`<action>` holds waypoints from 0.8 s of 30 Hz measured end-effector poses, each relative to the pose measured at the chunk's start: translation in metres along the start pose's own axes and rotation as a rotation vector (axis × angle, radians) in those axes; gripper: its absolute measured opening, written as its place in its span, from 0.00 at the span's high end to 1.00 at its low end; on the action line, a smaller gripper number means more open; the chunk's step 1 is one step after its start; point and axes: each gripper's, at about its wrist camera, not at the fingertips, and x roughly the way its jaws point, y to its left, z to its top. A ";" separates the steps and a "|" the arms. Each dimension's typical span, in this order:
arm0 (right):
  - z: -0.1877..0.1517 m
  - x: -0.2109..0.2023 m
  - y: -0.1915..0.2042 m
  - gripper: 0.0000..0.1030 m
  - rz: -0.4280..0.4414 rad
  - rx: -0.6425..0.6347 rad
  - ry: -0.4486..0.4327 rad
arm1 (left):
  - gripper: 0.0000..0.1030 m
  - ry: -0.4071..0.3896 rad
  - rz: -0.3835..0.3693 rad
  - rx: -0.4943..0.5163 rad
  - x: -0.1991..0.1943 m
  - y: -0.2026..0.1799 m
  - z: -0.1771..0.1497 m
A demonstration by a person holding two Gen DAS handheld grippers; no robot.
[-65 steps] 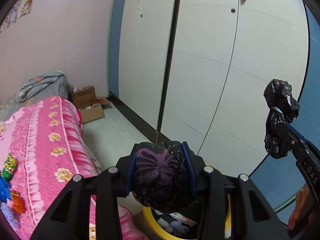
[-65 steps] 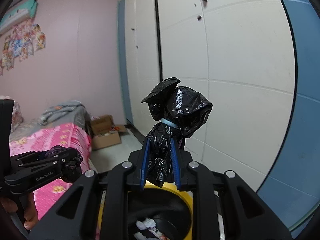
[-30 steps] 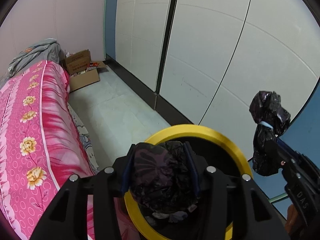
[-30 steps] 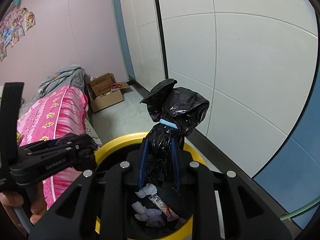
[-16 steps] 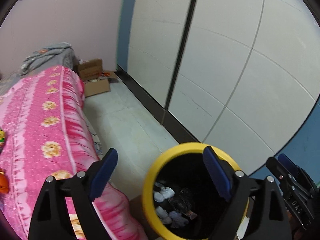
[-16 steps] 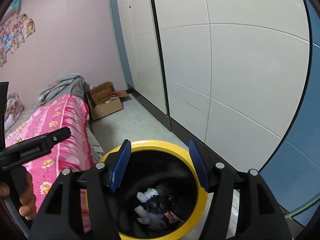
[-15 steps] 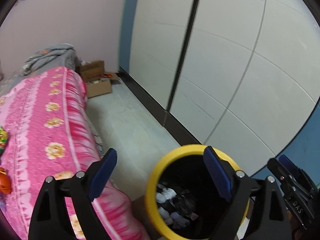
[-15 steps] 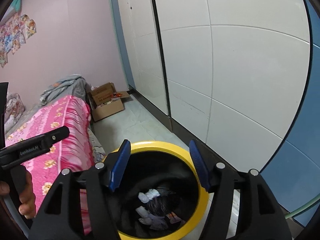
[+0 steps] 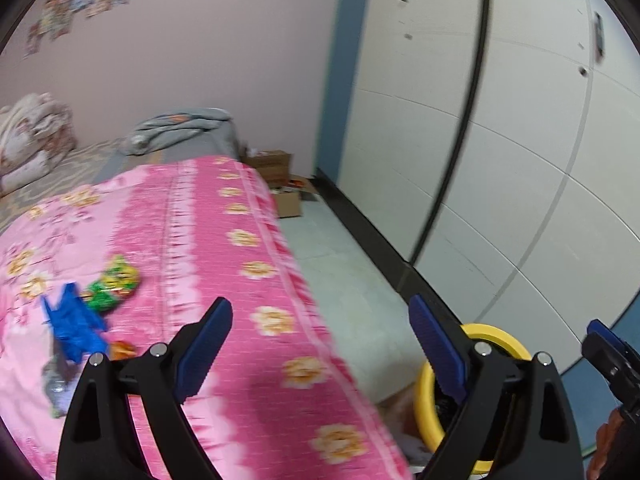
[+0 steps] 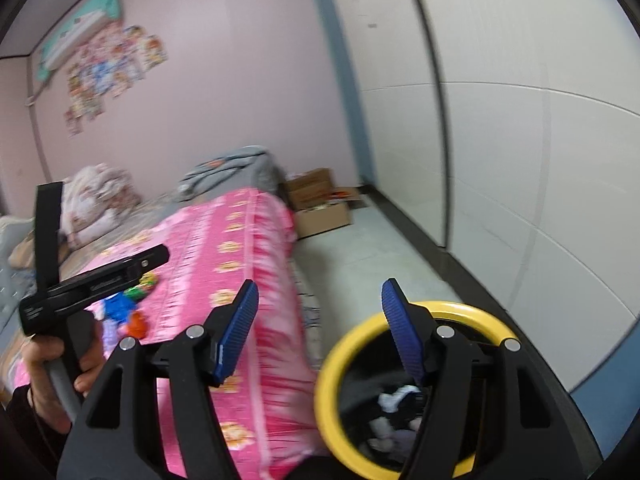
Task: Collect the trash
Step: 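Move both open tools back over the trash on the bed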
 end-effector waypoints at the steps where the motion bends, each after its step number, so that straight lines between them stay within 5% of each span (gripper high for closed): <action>1: 0.000 0.000 0.012 0.40 0.028 -0.018 0.004 | 0.16 -0.005 0.020 -0.013 -0.005 0.014 0.001; 15: -0.014 0.049 0.188 0.40 0.371 -0.223 0.154 | 0.16 -0.012 0.256 -0.181 -0.065 0.199 -0.031; 24: -0.045 0.123 0.259 0.41 0.365 -0.313 0.327 | 0.16 0.073 0.292 -0.273 -0.070 0.268 -0.087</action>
